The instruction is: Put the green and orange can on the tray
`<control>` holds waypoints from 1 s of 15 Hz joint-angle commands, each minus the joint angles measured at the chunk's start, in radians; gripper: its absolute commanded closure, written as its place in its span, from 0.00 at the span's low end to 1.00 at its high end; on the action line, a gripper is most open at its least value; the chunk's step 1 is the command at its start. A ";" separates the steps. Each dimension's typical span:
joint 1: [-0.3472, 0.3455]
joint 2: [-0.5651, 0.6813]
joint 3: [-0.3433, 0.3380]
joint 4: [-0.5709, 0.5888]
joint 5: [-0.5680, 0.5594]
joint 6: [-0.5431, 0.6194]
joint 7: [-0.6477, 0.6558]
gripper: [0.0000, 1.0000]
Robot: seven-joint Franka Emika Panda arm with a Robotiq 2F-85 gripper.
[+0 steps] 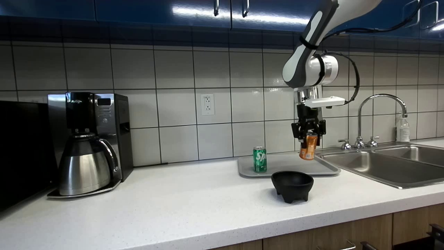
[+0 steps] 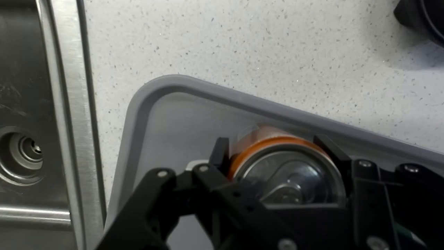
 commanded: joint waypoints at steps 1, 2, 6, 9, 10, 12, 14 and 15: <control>-0.012 0.097 0.016 0.129 0.012 -0.066 -0.019 0.61; -0.011 0.119 0.017 0.155 0.011 -0.081 -0.012 0.61; -0.005 0.186 0.022 0.247 0.010 -0.166 0.009 0.61; -0.001 0.227 0.024 0.304 0.008 -0.223 0.023 0.61; -0.004 0.240 0.026 0.325 0.015 -0.252 0.020 0.61; -0.002 0.265 0.025 0.359 0.014 -0.286 0.029 0.61; -0.004 0.287 0.026 0.387 0.017 -0.311 0.029 0.61; -0.003 0.293 0.024 0.395 0.014 -0.317 0.033 0.61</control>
